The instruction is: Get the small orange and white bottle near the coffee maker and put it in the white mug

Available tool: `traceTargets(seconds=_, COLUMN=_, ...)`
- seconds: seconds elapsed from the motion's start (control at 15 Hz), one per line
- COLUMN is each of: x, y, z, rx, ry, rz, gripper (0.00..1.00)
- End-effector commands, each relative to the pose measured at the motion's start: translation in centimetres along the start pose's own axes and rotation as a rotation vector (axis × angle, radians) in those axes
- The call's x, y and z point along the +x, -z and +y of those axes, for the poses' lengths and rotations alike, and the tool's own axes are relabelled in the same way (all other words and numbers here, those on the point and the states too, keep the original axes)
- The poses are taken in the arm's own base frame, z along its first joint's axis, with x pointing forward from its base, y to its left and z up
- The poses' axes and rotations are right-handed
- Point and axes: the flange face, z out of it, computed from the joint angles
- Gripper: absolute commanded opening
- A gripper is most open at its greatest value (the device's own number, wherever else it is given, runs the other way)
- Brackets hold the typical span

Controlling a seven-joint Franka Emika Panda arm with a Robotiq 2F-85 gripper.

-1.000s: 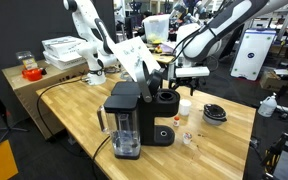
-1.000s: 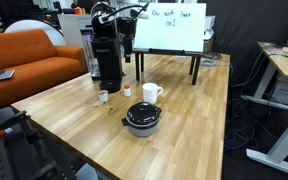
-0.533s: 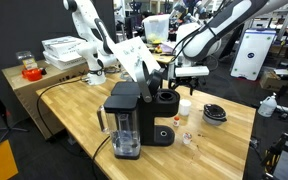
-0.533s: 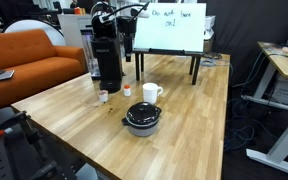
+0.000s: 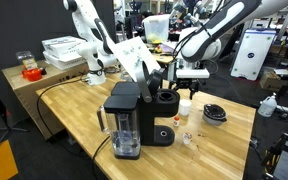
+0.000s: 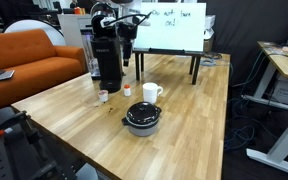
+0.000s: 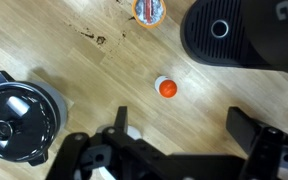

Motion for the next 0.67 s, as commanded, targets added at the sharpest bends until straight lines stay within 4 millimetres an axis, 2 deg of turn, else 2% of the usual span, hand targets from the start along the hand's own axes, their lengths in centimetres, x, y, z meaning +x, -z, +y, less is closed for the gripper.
traceTargets(seconds=0.0, x=1.0, y=-1.8, z=0.3, rx=-0.003, ry=-0.05, rz=-0.031, gripper=1.0)
traceTargets(seconds=0.27, x=1.9, y=-3.9, z=-0.5, rx=-0.049, ry=-0.035, rz=-0.009, gripper=1.0)
traceTargets(seconds=0.33, x=1.3, y=-3.7, z=0.2, rx=-0.034, ry=-0.046, rz=-0.027, gripper=1.0)
traceTargets(seconds=0.6, x=1.7, y=-4.2, z=-0.6, rx=-0.037, ry=-0.037, rz=-0.018, gripper=1.0)
